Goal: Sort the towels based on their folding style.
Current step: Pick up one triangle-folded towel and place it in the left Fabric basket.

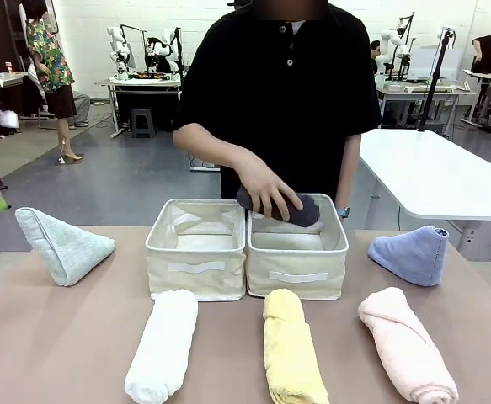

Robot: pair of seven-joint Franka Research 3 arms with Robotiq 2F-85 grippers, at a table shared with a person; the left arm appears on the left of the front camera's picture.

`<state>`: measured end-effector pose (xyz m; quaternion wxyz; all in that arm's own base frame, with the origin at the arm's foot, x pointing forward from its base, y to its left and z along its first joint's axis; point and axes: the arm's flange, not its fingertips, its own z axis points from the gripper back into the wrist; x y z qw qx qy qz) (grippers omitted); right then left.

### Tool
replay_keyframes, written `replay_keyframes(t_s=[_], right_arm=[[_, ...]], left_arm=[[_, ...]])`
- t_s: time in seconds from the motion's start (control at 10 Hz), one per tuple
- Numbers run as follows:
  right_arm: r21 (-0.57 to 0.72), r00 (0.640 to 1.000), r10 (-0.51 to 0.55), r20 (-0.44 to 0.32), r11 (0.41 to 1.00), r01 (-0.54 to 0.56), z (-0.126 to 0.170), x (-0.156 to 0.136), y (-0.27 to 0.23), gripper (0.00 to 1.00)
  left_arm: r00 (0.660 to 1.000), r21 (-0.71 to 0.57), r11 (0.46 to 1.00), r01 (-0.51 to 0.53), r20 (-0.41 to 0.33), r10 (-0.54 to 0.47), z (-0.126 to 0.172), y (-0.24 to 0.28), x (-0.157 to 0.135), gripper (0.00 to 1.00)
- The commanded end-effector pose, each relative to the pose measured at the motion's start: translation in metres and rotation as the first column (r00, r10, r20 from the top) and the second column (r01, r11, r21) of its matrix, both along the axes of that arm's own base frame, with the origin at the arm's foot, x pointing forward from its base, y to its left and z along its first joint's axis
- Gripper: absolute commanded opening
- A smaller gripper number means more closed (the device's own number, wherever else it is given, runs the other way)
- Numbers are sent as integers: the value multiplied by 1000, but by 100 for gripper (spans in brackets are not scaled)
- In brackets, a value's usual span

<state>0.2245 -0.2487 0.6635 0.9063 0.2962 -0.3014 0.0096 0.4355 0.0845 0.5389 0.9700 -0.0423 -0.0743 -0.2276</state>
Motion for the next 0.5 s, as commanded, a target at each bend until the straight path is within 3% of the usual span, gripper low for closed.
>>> replay_keyframes(t_s=[0.0,0.4], right_arm=[[12,1000,18,17,1000,-18,-1,1,1,100],[12,1000,18,17,1000,-18,-1,1,1,100]], left_arm=[[999,-10,1000,-21,-27,20,-26,-9,14,100],[999,2,1000,-13,49,13,-61,-17,32,100]])
